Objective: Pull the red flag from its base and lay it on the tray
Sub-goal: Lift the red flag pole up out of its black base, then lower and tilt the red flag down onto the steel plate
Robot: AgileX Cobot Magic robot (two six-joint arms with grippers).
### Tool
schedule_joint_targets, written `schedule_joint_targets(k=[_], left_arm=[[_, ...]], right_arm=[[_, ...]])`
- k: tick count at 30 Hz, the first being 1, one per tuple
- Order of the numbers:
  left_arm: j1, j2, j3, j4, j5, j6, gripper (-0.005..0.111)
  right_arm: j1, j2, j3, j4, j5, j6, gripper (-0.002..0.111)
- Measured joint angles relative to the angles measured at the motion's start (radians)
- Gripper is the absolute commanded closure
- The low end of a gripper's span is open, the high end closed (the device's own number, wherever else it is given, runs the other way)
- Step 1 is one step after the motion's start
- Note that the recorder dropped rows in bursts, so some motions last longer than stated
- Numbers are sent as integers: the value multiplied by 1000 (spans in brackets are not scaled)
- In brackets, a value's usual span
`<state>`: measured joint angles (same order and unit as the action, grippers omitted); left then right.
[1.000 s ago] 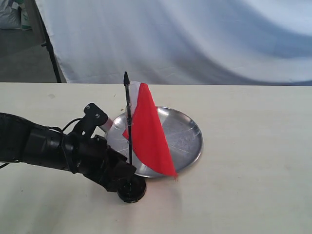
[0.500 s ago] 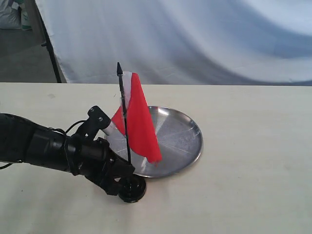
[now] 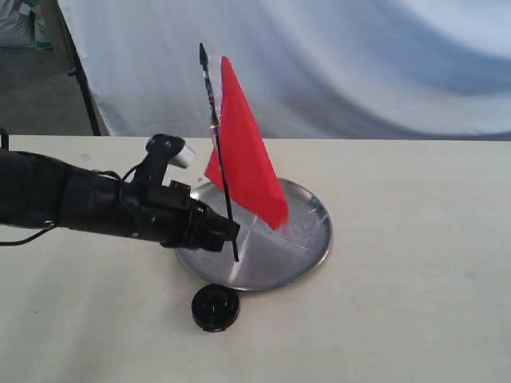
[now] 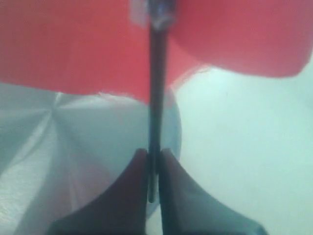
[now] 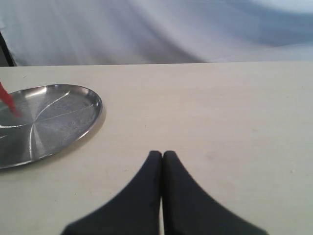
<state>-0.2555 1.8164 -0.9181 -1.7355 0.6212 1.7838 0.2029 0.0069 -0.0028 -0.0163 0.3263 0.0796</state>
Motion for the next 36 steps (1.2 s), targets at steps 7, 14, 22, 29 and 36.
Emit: schedule_joint_targets(k=[7, 14, 22, 29, 36], left_arm=[[0, 161, -213, -2, -67, -309, 106], [0, 347, -300, -4, -67, -446, 106], [0, 401, -354, -19, -37, -483, 106], [0, 401, -354, -13, 6, -483, 55], [0, 401, -354, -13, 146, -521, 31]], right_arm=[[0, 0, 0, 0, 0, 0, 108], [0, 0, 0, 0, 0, 0, 108], [0, 0, 0, 0, 0, 0, 108], [0, 0, 0, 0, 0, 0, 108], [0, 0, 0, 0, 0, 0, 108]])
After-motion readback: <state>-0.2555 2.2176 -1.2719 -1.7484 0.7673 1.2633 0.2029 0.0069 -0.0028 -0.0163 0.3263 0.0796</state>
